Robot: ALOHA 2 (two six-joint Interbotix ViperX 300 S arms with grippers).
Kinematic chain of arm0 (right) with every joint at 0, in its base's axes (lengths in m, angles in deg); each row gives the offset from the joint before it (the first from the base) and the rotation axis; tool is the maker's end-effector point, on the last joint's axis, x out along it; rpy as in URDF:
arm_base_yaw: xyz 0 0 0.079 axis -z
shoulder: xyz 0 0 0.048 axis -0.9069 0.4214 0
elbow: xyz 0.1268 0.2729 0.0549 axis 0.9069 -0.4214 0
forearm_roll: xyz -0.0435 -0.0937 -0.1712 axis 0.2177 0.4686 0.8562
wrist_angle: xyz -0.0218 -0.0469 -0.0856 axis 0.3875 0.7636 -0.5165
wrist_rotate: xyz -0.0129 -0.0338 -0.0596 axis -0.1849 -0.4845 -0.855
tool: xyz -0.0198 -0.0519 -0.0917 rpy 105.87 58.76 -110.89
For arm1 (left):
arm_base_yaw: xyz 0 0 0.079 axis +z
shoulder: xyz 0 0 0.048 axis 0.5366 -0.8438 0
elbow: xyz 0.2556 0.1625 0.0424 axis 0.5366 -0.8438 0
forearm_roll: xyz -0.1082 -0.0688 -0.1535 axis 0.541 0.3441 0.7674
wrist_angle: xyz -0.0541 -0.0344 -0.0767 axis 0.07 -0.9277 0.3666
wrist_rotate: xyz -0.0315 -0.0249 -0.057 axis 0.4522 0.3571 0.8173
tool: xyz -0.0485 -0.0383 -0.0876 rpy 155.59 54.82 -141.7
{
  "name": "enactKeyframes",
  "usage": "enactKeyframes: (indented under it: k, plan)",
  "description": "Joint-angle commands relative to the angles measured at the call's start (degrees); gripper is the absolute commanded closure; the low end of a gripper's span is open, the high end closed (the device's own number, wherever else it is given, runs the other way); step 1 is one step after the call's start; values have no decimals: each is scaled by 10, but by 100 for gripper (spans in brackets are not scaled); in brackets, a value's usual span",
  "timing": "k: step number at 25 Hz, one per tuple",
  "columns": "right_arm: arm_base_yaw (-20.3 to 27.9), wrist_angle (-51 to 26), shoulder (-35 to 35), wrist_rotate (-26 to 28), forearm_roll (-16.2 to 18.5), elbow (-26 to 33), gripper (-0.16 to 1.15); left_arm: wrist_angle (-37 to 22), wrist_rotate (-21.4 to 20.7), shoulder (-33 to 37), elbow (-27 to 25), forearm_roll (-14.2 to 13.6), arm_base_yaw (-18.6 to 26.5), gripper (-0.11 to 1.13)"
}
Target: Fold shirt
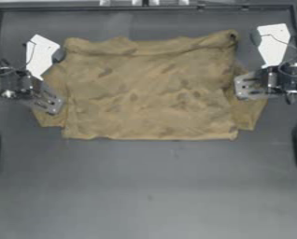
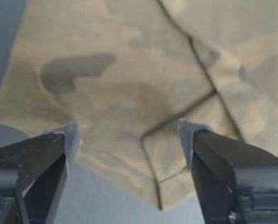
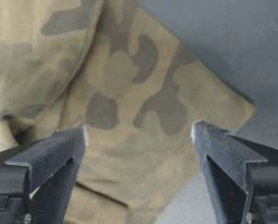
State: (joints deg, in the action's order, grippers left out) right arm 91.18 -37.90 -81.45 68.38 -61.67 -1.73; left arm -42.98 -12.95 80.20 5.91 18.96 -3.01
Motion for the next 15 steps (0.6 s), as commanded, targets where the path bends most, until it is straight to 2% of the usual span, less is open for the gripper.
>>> enactKeyframes:
  k: [1, 10, 13, 15]
  plan:
    - [1, 2, -7, -1, 4, 7, -1, 2, -16, -6, 18, 12, 6, 5]
    - [1, 12, -7, -2, 8, 8, -1, 22, -14, -33, 17, 11, 9, 6]
    - [1, 12, -7, -3, 8, 7, -1, 33, -13, -33, 13, 14, 10, 17]
    - [1, 12, -7, -4, 8, 7, -1, 33, -14, -33, 9, 18, 9, 30]
